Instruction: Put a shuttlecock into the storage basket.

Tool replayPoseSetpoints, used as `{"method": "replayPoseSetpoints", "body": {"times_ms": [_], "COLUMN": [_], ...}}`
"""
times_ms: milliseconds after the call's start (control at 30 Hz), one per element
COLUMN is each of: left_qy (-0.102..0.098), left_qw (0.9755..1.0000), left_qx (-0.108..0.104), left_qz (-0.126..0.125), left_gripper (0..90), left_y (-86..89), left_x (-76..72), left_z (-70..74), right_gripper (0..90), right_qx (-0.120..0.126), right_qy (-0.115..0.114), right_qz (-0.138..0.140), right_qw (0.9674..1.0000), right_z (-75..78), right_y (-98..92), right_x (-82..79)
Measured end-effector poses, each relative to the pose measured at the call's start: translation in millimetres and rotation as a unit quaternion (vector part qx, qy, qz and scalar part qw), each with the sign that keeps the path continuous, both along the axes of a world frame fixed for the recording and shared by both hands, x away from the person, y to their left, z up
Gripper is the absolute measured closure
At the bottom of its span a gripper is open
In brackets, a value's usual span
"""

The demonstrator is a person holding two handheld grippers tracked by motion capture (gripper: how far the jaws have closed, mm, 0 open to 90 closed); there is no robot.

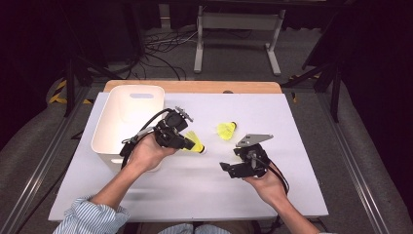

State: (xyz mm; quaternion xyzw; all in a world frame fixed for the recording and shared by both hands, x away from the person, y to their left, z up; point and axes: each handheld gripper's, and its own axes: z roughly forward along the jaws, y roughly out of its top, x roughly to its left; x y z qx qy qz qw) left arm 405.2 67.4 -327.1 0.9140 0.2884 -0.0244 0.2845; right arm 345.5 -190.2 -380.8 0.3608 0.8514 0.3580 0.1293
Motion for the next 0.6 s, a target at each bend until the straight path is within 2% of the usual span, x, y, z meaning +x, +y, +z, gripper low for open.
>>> {"method": "replayPoseSetpoints", "body": {"times_ms": [600], "left_qy": [-0.006], "left_qw": [0.9999], "left_qx": [-0.008], "left_qz": [0.008], "left_gripper": [89.5], "left_y": [5.5], "left_x": [-0.7], "left_z": [4.7], "right_gripper": [26.2], "right_qx": [0.016], "right_qy": [-0.013], "right_qz": [-0.024], "right_qw": [0.9995], "right_z": [-1.2], "right_y": [-26.3], "right_x": [-10.2]}}
